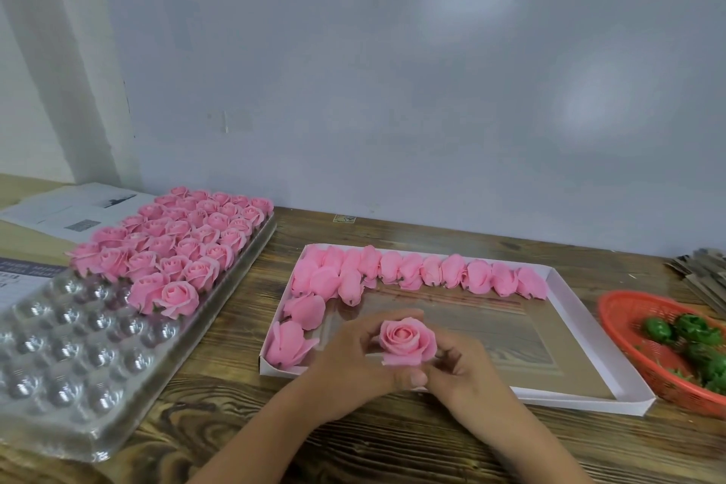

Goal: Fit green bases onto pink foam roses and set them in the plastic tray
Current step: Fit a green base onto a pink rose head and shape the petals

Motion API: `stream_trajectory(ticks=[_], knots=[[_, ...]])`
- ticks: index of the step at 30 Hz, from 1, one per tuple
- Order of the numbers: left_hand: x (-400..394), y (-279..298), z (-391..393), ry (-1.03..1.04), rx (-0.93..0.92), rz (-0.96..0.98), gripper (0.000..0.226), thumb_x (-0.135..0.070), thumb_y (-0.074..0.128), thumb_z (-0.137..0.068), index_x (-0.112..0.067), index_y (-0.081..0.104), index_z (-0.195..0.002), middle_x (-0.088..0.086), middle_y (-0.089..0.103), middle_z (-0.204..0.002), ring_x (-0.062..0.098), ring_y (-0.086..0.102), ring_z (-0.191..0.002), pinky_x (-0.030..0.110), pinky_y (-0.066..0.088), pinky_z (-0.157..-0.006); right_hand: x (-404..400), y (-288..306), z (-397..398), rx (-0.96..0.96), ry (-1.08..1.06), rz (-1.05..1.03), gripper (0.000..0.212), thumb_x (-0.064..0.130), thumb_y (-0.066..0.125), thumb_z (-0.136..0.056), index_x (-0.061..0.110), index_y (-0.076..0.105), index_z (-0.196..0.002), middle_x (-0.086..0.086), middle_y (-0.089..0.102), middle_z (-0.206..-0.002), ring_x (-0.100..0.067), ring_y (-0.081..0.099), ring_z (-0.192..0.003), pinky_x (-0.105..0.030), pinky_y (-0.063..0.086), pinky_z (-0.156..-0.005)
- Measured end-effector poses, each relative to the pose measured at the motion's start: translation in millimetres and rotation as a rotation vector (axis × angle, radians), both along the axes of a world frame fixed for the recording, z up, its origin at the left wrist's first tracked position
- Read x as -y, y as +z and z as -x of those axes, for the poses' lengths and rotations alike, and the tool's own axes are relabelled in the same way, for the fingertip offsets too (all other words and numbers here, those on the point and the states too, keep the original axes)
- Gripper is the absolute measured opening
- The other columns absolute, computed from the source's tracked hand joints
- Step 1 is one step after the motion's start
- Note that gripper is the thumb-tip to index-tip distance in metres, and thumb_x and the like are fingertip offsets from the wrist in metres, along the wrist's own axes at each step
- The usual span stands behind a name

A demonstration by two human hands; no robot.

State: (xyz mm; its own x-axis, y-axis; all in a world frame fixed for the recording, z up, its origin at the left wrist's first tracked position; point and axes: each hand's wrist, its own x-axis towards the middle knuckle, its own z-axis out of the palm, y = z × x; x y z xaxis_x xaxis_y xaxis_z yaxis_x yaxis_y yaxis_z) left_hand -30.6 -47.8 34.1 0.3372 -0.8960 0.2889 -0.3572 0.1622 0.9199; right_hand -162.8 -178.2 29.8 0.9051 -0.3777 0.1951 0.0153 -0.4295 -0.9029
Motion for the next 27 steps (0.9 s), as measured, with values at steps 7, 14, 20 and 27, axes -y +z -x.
stream_trajectory(ticks=[7, 14, 20, 27], knots=[[-4.1, 6.6, 2.8, 0.004, -0.125, 0.102, 0.030, -0.055, 0.066, -0.089, -0.038, 0.075, -0.111, -0.014, 0.071, -0.122, 0.006, 0.060, -0.124, 0.017, 0.047, -0.099, -3.3, 2.9, 1.3, -0.018, 0.061, 0.076, 0.025, 0.020, 0.066, -0.093, 0.036, 0.071, -0.111, 0.005, 0.074, -0.104, -0.022, 0.067, -0.099, -0.045, 0.052, -0.089], [-3.3, 3.4, 1.3, -0.026, -0.129, 0.072, 0.026, -0.031, 0.076, -0.087, -0.036, 0.075, -0.112, -0.012, 0.069, -0.128, 0.008, 0.062, -0.122, 0.019, 0.049, -0.098, -4.0, 6.4, 3.1, -0.006, 0.070, 0.056, 0.018, 0.032, 0.062, -0.092, 0.035, 0.070, -0.107, 0.001, 0.073, -0.099, -0.019, 0.066, -0.090, -0.041, 0.052, -0.081], [-3.8, 6.1, 2.4, -0.036, -0.018, -0.046, 0.036, -0.039, 0.082, -0.082, -0.038, 0.069, -0.115, -0.018, 0.069, -0.123, 0.001, 0.061, -0.116, 0.013, 0.046, -0.095, -3.8, 6.3, 2.6, -0.001, 0.078, 0.031, 0.025, 0.025, 0.063, -0.089, 0.034, 0.072, -0.111, 0.006, 0.074, -0.108, -0.016, 0.068, -0.101, -0.034, 0.053, -0.090], [-3.0, 3.5, 1.8, 0.021, -0.105, 0.054, 0.064, -0.062, 0.078, -0.073, -0.037, 0.064, -0.130, -0.011, 0.069, -0.125, 0.010, 0.065, -0.115, 0.027, 0.053, -0.097, -5.4, 4.1, -0.4, 0.019, -0.034, 0.086, 0.033, 0.041, 0.074, -0.075, 0.047, 0.067, -0.108, 0.013, 0.073, -0.101, -0.005, 0.067, -0.090, -0.016, 0.048, -0.070]])
